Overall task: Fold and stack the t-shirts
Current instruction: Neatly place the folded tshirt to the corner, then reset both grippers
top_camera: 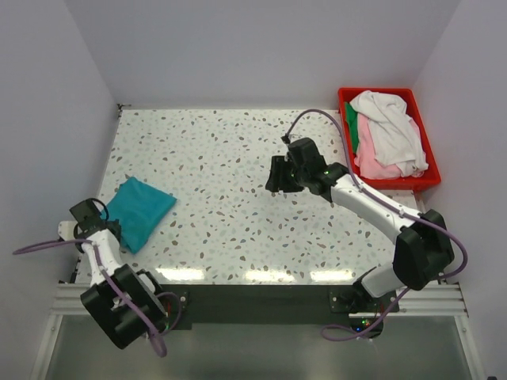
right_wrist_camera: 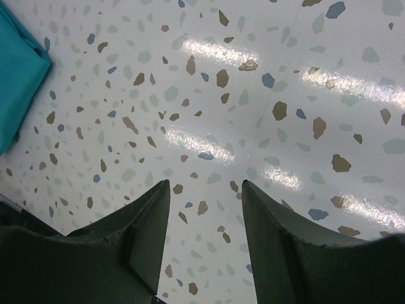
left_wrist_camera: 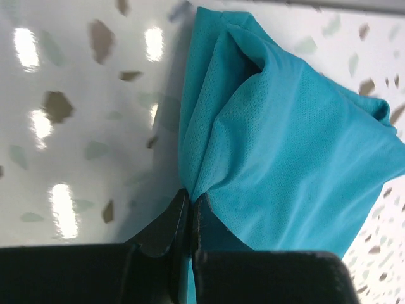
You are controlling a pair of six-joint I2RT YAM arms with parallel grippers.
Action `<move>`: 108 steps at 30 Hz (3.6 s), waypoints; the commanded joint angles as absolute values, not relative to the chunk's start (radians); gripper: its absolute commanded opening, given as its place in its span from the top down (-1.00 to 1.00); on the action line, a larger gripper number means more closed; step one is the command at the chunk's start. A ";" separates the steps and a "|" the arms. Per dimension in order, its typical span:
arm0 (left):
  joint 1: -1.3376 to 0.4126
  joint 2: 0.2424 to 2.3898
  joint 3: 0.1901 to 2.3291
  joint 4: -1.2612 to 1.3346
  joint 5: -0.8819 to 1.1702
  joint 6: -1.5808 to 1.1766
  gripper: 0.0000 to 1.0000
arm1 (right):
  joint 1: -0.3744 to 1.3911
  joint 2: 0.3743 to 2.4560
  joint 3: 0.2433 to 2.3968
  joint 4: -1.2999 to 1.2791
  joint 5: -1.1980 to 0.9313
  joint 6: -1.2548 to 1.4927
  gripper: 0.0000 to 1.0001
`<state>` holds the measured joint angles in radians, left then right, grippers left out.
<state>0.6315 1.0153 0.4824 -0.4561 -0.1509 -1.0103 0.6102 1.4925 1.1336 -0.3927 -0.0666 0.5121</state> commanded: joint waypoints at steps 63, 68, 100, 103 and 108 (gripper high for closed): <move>0.260 0.923 0.626 -0.440 -0.161 -0.770 -0.91 | 0.632 1.534 1.115 -0.367 -0.020 0.479 -0.04; 0.068 1.023 0.650 -0.449 -0.279 -0.821 -0.93 | 0.632 1.529 1.111 -0.370 -0.003 0.469 -0.04; -0.741 1.374 0.850 -0.134 -0.108 -0.594 -0.90 | 0.632 1.284 0.890 -0.342 0.123 0.549 -0.04; -0.767 1.371 0.857 -0.109 -0.106 -0.571 -0.90 | 0.632 1.227 0.859 -0.367 0.146 0.543 -0.04; -0.770 1.394 0.897 -0.103 -0.049 -0.558 -0.90 | 0.632 1.178 0.839 -0.390 0.196 0.523 -0.03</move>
